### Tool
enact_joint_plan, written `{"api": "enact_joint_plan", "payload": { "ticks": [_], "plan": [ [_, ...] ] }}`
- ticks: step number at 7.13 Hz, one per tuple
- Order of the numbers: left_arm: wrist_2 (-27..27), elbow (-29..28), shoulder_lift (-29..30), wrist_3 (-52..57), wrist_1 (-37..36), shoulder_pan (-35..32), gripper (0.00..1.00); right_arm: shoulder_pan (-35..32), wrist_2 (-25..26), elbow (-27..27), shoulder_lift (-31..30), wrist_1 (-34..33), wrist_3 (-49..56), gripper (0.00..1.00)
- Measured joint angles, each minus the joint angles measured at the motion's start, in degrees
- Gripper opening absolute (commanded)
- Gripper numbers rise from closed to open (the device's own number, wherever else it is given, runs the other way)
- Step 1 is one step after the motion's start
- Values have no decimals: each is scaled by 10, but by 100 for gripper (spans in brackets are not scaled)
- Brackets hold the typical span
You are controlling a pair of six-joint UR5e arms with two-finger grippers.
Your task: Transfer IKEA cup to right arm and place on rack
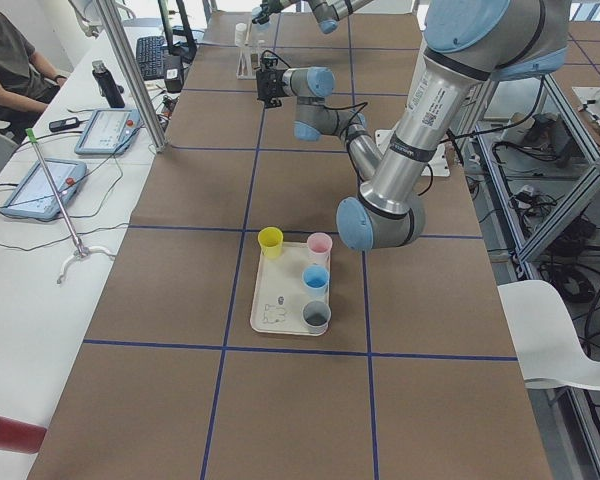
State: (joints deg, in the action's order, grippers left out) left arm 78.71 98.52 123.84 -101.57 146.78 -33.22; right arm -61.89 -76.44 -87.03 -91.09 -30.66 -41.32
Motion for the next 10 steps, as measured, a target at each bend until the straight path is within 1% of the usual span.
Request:
{"api": "enact_joint_plan", "payload": {
  "ticks": [5,7,8,10],
  "plan": [
    [0,0,0,0,1,0,100,-2,10,-1,5,1,-1,99],
    [4,9,-2,2,0,-1,100,-11,5,-24,7,1,-11,99],
    [16,22,-6,5,-3,-6,100,-19,-6,-44,8,-1,-28,99],
    [59,38,-17,15,-18,-35,100,-37,-57,-84,27,-12,-114,99]
  ]
}}
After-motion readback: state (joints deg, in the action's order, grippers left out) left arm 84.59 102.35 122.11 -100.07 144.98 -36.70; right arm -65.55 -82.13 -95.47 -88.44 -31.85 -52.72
